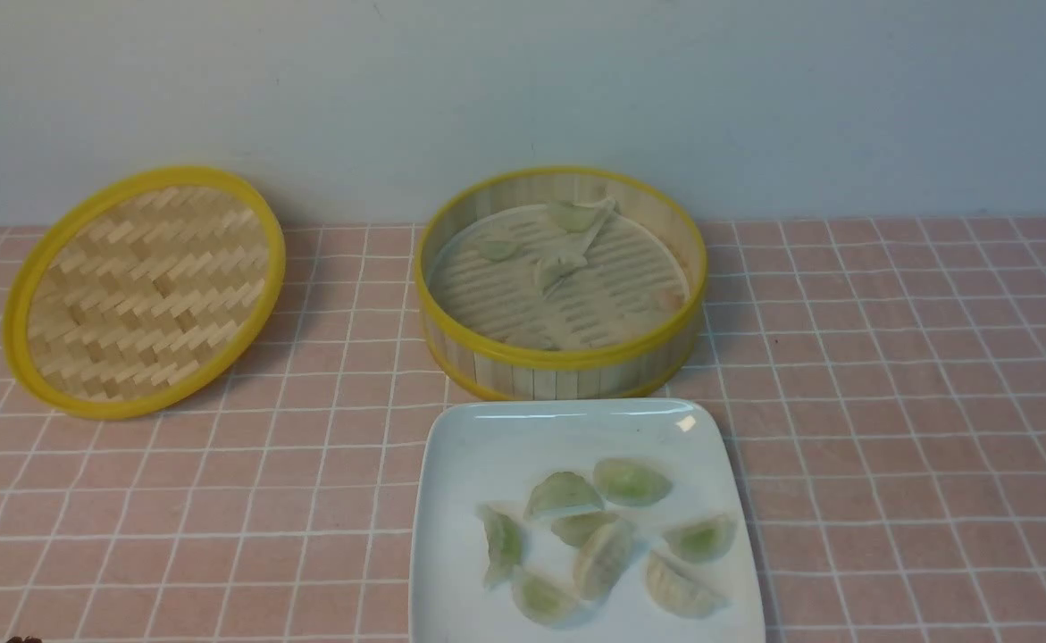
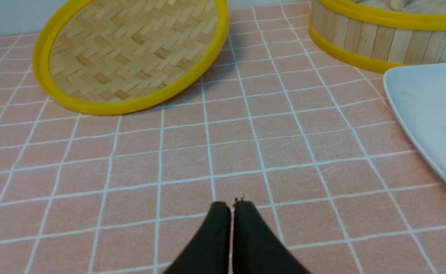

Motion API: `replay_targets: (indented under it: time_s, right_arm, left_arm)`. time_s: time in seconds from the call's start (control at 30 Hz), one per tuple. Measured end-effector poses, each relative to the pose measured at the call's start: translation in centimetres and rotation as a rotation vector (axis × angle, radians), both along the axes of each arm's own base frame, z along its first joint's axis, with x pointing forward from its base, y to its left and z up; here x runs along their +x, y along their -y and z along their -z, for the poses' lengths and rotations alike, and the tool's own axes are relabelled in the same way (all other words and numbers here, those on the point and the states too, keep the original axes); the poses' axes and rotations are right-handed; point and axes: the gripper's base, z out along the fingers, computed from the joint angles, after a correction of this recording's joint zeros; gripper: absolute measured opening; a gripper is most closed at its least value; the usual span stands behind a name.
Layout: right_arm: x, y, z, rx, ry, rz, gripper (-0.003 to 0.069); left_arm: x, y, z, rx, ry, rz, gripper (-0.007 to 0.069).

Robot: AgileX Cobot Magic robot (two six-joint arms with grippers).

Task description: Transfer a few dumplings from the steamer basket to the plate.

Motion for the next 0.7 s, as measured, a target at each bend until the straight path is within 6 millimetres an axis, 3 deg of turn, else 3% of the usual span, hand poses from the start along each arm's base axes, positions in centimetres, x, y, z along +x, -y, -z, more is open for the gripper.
replay_targets:
  time_s: [0.1,0.2,0.23,0.33,0.5,0.7]
  right_arm:
    - [0.3,-0.1,0.5,-0.012,-0.026,0.012,-0.0015]
    - [1.8,-0.4,3.6,-0.063,-0.13,0.168,-0.0015]
    - [1.8,-0.4,3.6,-0.062,-0.131,0.178,-0.0015]
    - [3.7,-0.2,8.7,-0.102,-0.295,0.346,-0.0015]
    - [4.8,0.4,15.3,-0.121,-0.527,0.48,-0.0015]
    - [4.8,0.5,15.6,-0.116,-0.534,0.495,-0.0015]
  left_arm:
    - [0.0,0.0,0.0,0.0,0.0,0.0,-0.0006]
    - [0.0,0.0,0.0,0.0,0.0,0.0,-0.0006]
    - [0.0,0.0,0.0,0.0,0.0,0.0,-0.0006]
    - [0.0,0.0,0.0,0.0,0.0,0.0,-0.0006]
    - [0.0,0.0,0.0,0.0,0.001,0.0,-0.0006]
    - [0.0,0.0,0.0,0.0,0.001,0.0,-0.0006]
